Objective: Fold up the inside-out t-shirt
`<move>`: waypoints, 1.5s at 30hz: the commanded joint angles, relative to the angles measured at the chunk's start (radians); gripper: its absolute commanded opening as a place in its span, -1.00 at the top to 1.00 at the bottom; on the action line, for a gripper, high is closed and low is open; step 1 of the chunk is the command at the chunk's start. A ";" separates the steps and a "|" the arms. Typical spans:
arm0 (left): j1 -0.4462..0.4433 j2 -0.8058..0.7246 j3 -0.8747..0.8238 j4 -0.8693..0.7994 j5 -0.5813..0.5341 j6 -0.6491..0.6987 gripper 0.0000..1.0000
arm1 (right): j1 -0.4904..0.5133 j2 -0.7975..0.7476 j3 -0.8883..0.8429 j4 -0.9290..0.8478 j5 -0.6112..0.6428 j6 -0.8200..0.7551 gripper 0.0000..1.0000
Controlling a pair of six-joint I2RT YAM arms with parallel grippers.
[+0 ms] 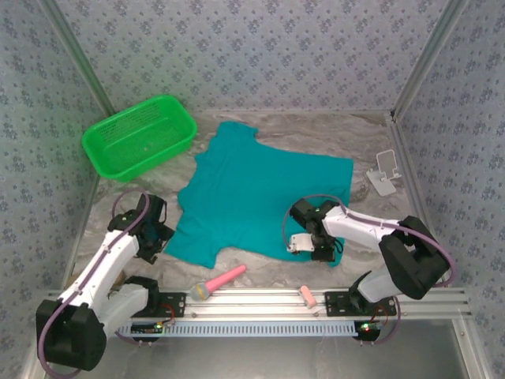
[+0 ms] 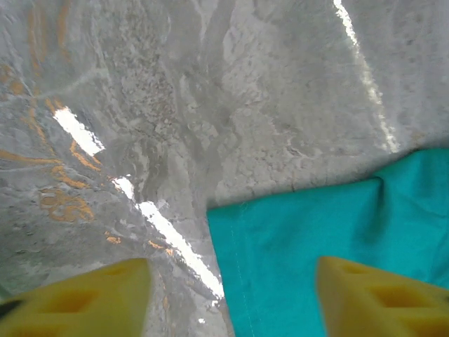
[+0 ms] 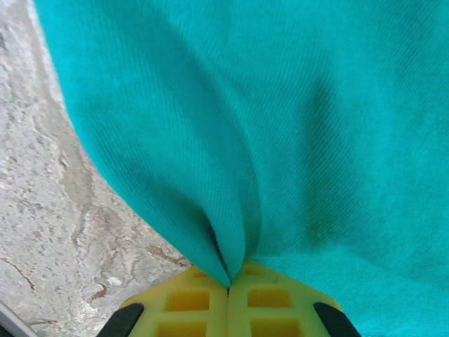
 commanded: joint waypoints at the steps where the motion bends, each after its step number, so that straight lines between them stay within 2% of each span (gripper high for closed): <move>1: 0.005 0.055 -0.058 0.116 0.033 0.014 -0.37 | 0.002 0.003 -0.031 0.078 0.018 0.019 1.00; 4: 0.005 0.129 -0.078 0.197 0.051 0.037 -0.28 | 0.003 -0.010 -0.032 0.081 0.018 0.021 1.00; 7: 0.004 0.188 -0.112 0.323 0.076 0.060 0.03 | 0.003 -0.026 -0.026 0.083 0.016 0.021 1.00; 12: -0.006 0.258 -0.102 0.304 0.074 0.059 1.00 | 0.006 -0.045 -0.018 0.076 0.008 0.024 1.00; 15: -0.005 0.232 -0.092 0.214 0.055 0.041 1.00 | 0.006 -0.055 -0.013 0.068 0.006 0.024 1.00; 23: -0.006 -0.038 0.081 -0.294 -0.077 -0.093 1.00 | 0.058 -0.072 0.025 -0.088 -0.055 -0.031 1.00; 25: -0.006 -0.081 0.124 -0.386 -0.081 -0.127 1.00 | 0.064 -0.084 0.056 -0.163 -0.137 -0.039 1.00; 28: -0.007 -0.116 0.183 -0.481 -0.091 -0.143 1.00 | 0.057 -0.116 0.112 -0.274 -0.337 -0.041 1.00; 35: -0.016 -0.078 0.346 -0.476 -0.121 -0.101 1.00 | -0.012 -0.120 0.204 -0.346 -0.548 -0.069 1.00; 39: -0.051 -0.008 0.420 -0.402 -0.162 -0.112 1.00 | -0.066 -0.092 0.202 -0.346 -0.463 -0.088 1.00; 43: -0.110 0.137 0.545 -0.357 -0.221 -0.131 1.00 | -0.134 -0.081 0.214 -0.306 -0.375 -0.070 1.00; 45: -0.125 0.223 0.594 -0.306 -0.213 -0.125 1.00 | -0.194 -0.071 0.238 -0.270 -0.363 -0.051 1.00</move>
